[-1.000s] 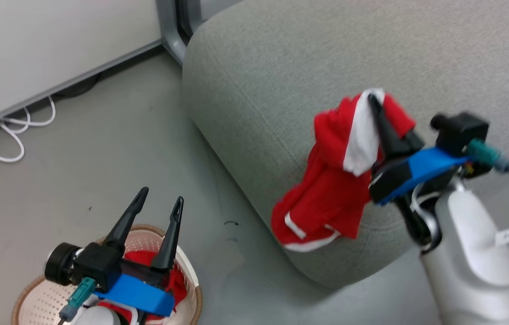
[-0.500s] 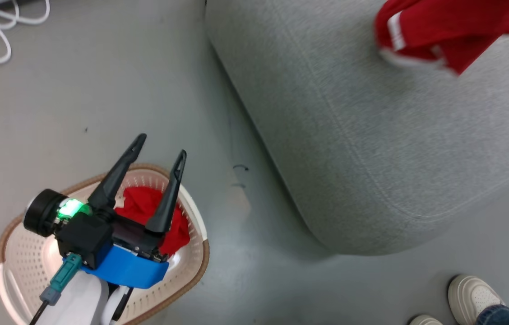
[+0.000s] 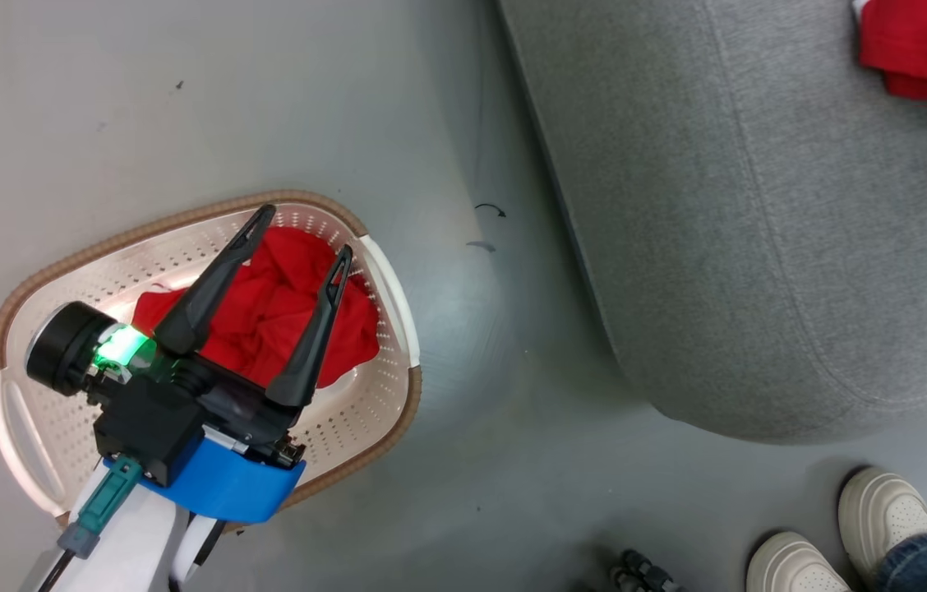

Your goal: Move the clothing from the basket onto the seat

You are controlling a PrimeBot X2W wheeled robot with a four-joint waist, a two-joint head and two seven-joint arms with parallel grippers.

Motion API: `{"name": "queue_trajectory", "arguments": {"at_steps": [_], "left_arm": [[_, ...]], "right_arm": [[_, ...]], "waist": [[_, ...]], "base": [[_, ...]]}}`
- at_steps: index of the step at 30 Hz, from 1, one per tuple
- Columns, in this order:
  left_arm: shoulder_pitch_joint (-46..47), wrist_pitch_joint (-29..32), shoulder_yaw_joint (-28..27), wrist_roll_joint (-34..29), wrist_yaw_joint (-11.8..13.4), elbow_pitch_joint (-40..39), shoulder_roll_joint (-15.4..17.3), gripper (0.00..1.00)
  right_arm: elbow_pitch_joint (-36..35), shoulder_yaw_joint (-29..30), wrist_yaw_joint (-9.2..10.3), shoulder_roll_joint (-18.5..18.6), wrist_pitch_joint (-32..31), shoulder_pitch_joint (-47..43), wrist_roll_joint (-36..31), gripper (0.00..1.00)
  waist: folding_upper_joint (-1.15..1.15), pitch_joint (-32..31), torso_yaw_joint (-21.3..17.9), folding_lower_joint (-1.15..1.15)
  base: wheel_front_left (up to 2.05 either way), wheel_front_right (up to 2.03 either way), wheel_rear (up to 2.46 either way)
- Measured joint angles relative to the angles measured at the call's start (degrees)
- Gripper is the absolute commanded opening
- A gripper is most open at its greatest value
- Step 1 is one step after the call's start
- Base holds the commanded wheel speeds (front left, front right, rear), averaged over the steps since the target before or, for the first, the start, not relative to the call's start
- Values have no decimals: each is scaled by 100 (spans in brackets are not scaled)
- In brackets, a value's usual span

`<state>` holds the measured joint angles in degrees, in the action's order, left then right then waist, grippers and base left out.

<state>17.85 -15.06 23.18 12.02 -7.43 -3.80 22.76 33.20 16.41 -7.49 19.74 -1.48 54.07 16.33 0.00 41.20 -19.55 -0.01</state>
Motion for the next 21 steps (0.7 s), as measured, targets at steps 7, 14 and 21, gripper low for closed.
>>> {"name": "queue_trajectory", "arguments": {"at_steps": [7,14,21], "left_arm": [[8,0,64,60,0,42,57,100],[18,0,82,93,0,103,15,100],[19,0,87,110,0,256,-162,100]], "right_arm": [[884,107,0,-86,237,-12,25,93],[1373,-97,0,-91,337,98,75,100],[1673,-234,0,18,502,70,245,100]], "waist": [[0,96,146,0],[0,-39,176,0],[0,-294,224,1]], "base": [[0,0,0],[0,0,0],[0,0,0]]}}
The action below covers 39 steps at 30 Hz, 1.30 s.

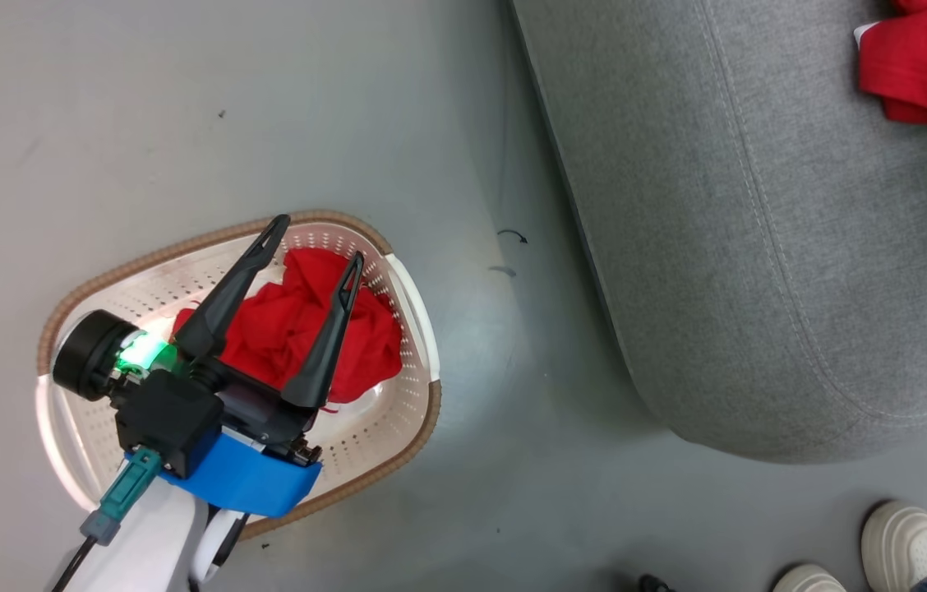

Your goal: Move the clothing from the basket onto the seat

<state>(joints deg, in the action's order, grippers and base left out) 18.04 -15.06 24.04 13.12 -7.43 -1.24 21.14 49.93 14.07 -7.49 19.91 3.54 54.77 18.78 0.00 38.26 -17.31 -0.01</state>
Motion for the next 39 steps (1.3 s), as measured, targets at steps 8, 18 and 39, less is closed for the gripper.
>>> {"name": "queue_trajectory", "arguments": {"at_steps": [8,18,39], "left_arm": [[-32,0,-86,101,0,275,-347,100],[-415,0,-364,203,0,645,-767,100],[-1336,0,-1550,175,0,1225,-1376,100]], "right_arm": [[116,-80,0,102,331,-397,231,100],[-59,-541,1,-145,803,-1314,122,100],[-3364,-1207,1,-1445,475,-3860,-1321,100]], "waist": [[0,-496,126,1],[0,-1413,192,1],[0,-2841,771,2]], "base": [[0,0,0],[0,0,0],[0,0,0]]}}
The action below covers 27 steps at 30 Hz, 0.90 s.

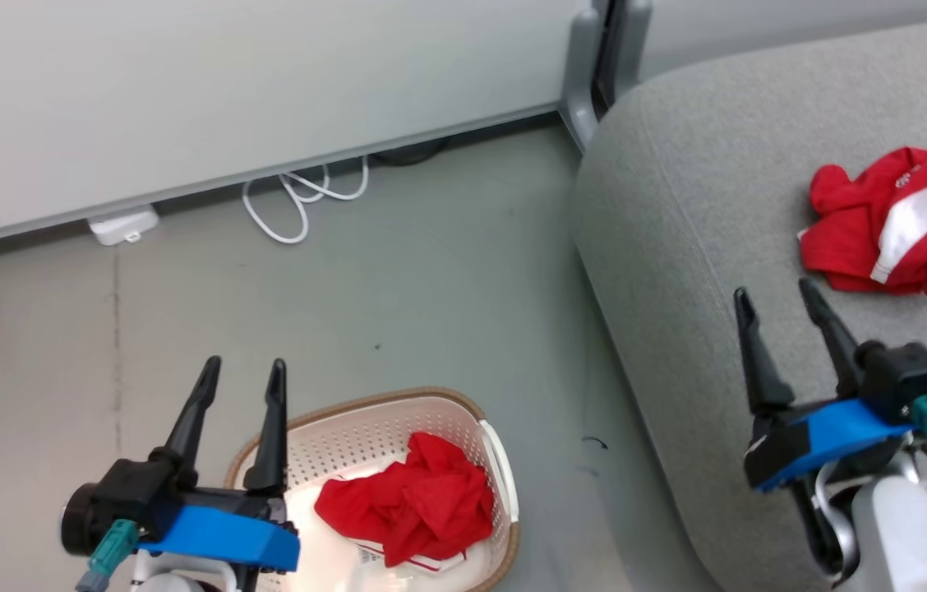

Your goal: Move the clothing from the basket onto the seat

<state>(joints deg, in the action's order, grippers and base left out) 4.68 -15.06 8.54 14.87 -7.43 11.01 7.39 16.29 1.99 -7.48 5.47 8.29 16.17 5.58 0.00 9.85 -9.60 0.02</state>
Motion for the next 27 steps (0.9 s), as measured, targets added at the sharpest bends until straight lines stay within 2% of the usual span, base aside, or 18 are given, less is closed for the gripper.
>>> {"name": "queue_trajectory", "arguments": {"at_steps": [11,19,27], "left_arm": [[-338,0,-434,-35,0,299,14,100],[-560,0,-594,-101,-1,398,-18,100],[-677,0,-686,-163,0,381,-74,100]], "right_arm": [[-891,-207,0,-220,-318,-962,-58,100],[-937,-218,0,-247,-312,-1247,-79,100],[-902,-279,0,-252,-332,-1315,20,100]], "waist": [[0,-584,550,-1],[0,-858,836,-1],[0,-924,912,-1]], "base": [[0,0,0],[0,0,0],[0,0,0]]}}
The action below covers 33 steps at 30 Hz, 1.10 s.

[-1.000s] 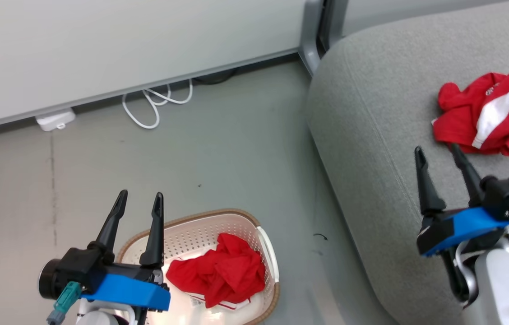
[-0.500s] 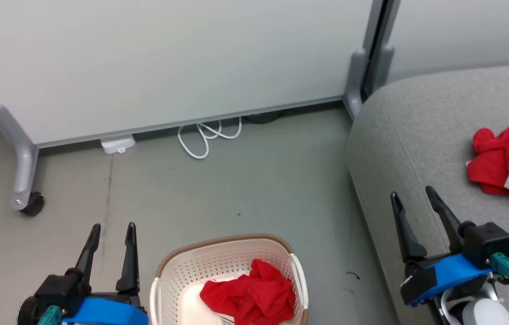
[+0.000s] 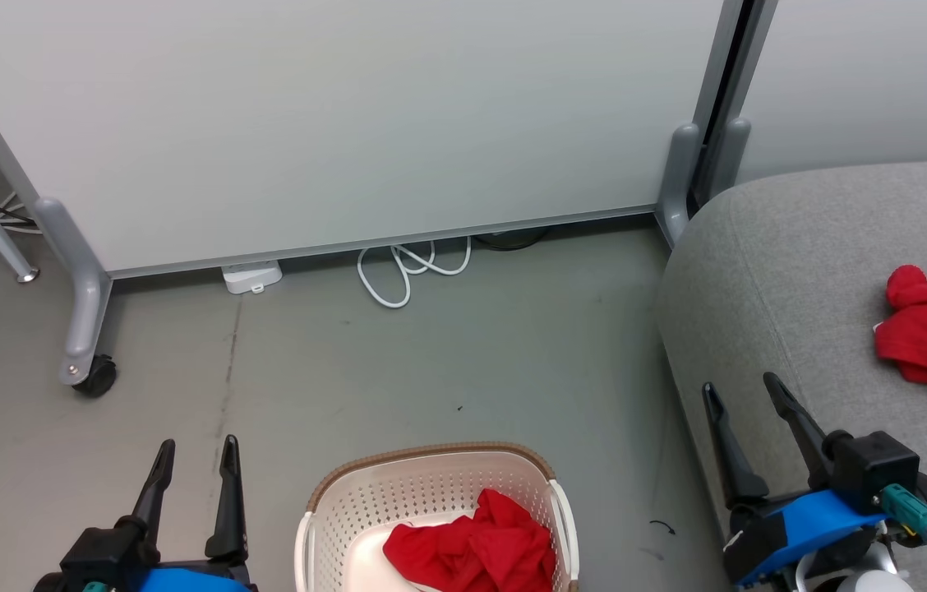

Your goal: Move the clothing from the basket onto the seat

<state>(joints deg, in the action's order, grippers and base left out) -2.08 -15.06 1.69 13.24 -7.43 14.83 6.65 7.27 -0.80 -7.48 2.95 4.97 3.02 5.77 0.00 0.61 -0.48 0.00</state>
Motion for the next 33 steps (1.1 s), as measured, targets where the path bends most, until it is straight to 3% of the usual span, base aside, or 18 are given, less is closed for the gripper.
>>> {"name": "queue_trajectory", "arguments": {"at_steps": [22,33], "left_arm": [[-1,0,29,-71,0,-64,-52,100],[449,-1,313,-11,0,75,-93,100]], "right_arm": [[64,-92,0,0,23,0,90,100],[-140,-260,0,-3,67,277,86,100]], "waist": [[0,139,15,0],[0,730,-177,0]], "base": [[0,0,0],[0,0,0]]}}
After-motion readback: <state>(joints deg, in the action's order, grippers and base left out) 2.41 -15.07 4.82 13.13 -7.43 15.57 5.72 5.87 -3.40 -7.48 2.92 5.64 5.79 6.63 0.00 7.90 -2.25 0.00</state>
